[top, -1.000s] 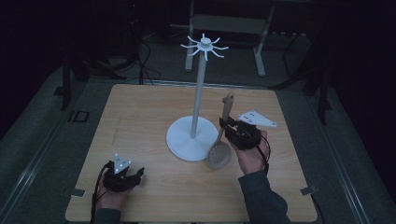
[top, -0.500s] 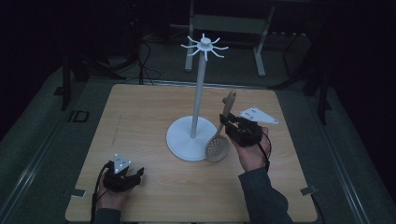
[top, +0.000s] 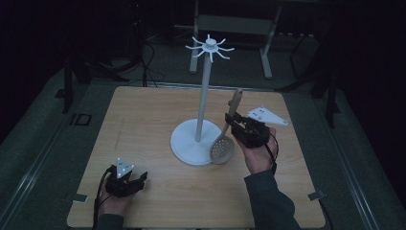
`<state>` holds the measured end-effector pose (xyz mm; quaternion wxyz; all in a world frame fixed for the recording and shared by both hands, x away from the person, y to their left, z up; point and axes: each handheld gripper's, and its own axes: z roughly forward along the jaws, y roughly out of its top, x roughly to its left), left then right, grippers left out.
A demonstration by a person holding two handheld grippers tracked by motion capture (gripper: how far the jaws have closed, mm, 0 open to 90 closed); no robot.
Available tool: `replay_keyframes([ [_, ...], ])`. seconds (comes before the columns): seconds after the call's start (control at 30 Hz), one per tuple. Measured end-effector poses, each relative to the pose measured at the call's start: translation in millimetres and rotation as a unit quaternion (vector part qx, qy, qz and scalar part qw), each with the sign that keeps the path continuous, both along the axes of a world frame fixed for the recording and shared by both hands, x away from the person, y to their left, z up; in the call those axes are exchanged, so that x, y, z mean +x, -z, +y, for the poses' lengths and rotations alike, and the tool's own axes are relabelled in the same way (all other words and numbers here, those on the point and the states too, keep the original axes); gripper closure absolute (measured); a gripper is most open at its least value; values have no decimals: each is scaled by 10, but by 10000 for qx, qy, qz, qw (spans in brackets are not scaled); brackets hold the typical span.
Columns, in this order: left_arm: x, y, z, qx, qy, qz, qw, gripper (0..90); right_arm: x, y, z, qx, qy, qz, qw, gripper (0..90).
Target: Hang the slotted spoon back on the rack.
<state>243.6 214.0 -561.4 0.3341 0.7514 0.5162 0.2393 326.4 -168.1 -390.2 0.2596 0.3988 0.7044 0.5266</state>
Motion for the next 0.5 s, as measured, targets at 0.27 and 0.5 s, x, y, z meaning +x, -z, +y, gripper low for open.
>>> replay_keyframes([
  [0.27, -1, -2, 0, -6, -4, -8, 10000, 375, -1, -68, 25, 29, -37, -83, 10000, 737],
  [0.5, 0, -1, 0, -7, -3, -8, 10000, 375, 4, -118, 20, 54, -52, -160, 9998, 737],
])
